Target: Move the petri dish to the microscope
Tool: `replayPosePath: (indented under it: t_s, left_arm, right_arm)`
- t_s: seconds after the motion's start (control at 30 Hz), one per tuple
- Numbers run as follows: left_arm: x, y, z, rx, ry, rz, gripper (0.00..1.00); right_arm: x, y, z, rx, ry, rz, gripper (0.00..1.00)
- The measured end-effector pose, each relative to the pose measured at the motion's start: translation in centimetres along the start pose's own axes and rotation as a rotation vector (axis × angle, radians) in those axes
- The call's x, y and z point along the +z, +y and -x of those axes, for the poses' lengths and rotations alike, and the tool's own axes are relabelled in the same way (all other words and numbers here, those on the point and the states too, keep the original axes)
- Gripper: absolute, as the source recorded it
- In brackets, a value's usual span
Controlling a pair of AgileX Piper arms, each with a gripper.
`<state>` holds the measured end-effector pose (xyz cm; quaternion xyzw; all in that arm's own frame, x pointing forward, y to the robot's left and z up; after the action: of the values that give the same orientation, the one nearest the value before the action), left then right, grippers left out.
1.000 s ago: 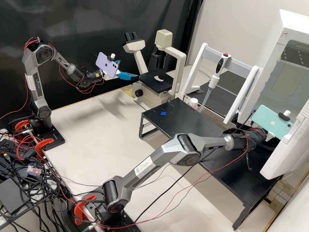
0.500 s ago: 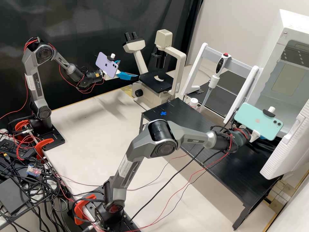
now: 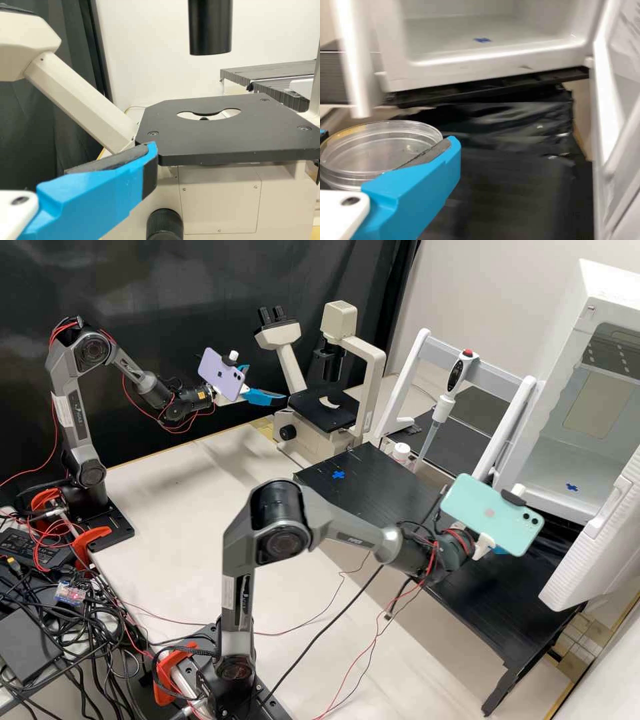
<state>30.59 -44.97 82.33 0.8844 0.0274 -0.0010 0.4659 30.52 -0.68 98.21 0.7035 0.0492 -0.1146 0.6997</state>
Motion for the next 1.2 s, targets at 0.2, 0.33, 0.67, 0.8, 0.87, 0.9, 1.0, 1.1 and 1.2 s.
replayPosePath:
  t_s: [0.2,0.33,0.67,0.8,0.87,0.9,1.0,1.1,1.2]
  left_arm:
    - [0.0,0.0,0.0,0.0,0.0,0.0,1.0]
    - [0.0,0.0,0.0,0.0,0.0,0.0,1.0]
    - [0.0,0.0,0.0,0.0,0.0,0.0,1.0]
    - [0.0,0.0,0.0,0.0,0.0,0.0,1.0]
    - [0.0,0.0,0.0,0.0,0.0,0.0,1.0]
    - [0.0,0.0,0.0,0.0,0.0,0.0,1.0]
    - [0.0,0.0,0.0,0.0,0.0,0.0,1.0]
    - [0.0,0.0,0.0,0.0,0.0,0.0,1.0]
    - [0.0,0.0,0.0,0.0,0.0,0.0,1.0]
  right_arm:
    - [-3.4,-2.6,3.8,-0.003,0.087,0.072,0.0]
    - [-6.5,-4.5,5.2,-0.022,0.165,0.127,0.0]
    - [-15.1,-11.8,5.4,-0.191,0.375,0.32,0.0]
    - [-17.4,-14.7,4.3,-0.277,0.413,0.384,0.0]
    - [-18.5,-15.7,3.6,-0.3,0.41,0.401,0.0]
    - [-19.2,-16.3,2.8,-0.314,0.404,0.406,0.0]
    - [-20.5,-18.0,1.5,-0.358,0.4,0.41,0.0]
    - [-22.3,-19.4,-0.1,-0.371,0.373,0.404,0.0]
    - [-23.8,-20.4,-1.7,-0.366,0.345,0.389,0.0]
